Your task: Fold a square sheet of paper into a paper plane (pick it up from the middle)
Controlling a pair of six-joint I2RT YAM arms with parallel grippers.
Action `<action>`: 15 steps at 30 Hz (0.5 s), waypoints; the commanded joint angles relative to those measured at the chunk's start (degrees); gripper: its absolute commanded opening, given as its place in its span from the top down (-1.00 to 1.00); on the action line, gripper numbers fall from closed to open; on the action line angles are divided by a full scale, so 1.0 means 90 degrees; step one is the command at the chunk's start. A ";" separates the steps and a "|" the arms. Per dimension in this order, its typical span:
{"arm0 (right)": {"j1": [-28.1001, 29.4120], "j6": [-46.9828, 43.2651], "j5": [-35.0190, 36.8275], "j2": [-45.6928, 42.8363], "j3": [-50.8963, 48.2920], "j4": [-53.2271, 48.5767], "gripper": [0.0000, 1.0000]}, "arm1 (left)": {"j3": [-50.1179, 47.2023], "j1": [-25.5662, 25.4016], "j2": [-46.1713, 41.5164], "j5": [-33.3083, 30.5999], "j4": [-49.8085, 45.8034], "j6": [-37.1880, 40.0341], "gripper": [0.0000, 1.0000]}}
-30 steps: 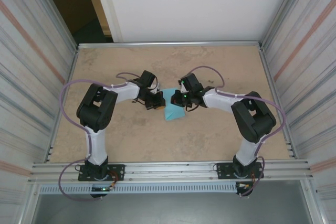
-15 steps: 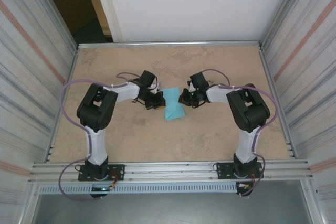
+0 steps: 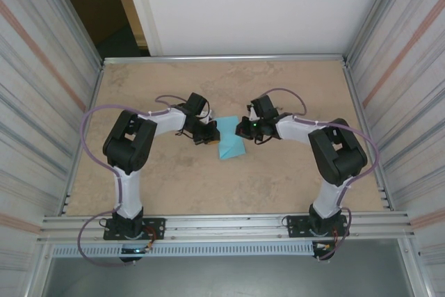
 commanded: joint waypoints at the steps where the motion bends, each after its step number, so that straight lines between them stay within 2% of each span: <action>1: 0.0171 -0.0010 -0.0484 0.0401 0.0225 -0.0136 1.00 | -0.0109 -0.0028 0.0412 -0.0499 -0.0621 0.0214 1.00; 9: 0.0319 0.0236 -0.0816 0.0841 0.0191 0.0031 1.00 | 0.0001 -0.0024 0.0412 -0.0432 -0.0642 0.0270 1.00; 15: 0.0240 0.0351 -0.0351 0.1050 0.0030 -0.0303 1.00 | 0.0147 -0.0026 0.0384 -0.0404 -0.0692 0.0298 1.00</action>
